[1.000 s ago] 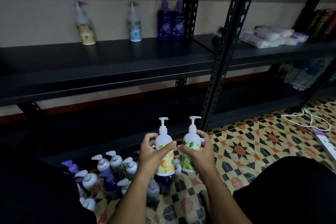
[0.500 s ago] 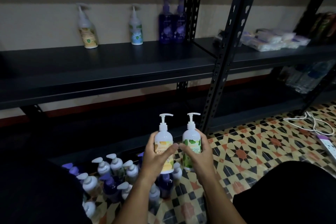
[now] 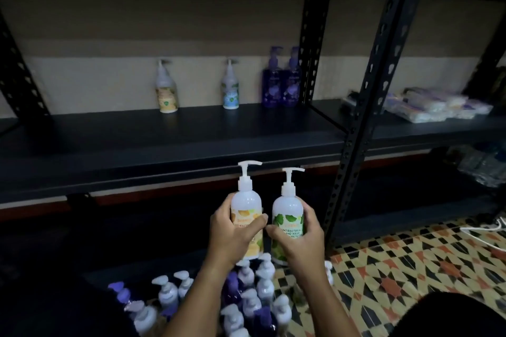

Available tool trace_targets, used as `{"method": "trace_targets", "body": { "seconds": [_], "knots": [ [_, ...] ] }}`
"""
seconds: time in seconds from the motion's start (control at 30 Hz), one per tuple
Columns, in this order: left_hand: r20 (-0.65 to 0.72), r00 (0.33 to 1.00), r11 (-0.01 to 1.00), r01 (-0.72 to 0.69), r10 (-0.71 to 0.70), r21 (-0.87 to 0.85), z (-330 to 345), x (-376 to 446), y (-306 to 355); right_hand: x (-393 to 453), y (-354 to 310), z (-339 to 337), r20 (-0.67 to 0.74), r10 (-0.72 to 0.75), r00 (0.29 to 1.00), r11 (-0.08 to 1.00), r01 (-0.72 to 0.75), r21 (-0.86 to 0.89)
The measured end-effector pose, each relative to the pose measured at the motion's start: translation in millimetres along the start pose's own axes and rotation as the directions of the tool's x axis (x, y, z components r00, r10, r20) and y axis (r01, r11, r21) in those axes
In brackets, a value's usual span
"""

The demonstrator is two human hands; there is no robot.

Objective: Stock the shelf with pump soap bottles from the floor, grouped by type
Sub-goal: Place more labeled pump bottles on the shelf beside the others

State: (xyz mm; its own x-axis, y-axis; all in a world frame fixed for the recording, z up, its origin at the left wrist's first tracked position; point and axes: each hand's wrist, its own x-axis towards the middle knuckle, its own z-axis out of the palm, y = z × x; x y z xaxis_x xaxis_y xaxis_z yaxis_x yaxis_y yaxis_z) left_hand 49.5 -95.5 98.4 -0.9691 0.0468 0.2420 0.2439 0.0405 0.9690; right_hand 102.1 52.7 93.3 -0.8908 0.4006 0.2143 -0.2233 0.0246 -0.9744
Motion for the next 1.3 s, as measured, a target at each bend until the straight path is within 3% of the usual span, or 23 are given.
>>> {"method": "trace_targets", "body": {
  "seconds": [0.33,0.57,0.73,1.3],
  "knots": [
    [-0.124,0.960,0.956,-0.224,0.250,0.191,-92,92,90,72,-73,85,0.109,-0.200,0.974,0.978,0.191,0.082],
    [-0.232,0.933,0.950,-0.227,0.276,0.215,-140,127,115,115,-100,151,0.166,-0.269,0.949,0.956,0.242,0.166],
    [-0.271,0.923,0.956,-0.231,0.273,0.179,-154,145,112,142,-92,183,0.218,-0.242,0.945,0.958,0.198,0.207],
    [-0.211,0.957,0.980,-0.195,0.199,0.041,-155,221,58,217,-71,234,0.119,-0.155,0.981,0.957,0.120,0.262]
  ]
}}
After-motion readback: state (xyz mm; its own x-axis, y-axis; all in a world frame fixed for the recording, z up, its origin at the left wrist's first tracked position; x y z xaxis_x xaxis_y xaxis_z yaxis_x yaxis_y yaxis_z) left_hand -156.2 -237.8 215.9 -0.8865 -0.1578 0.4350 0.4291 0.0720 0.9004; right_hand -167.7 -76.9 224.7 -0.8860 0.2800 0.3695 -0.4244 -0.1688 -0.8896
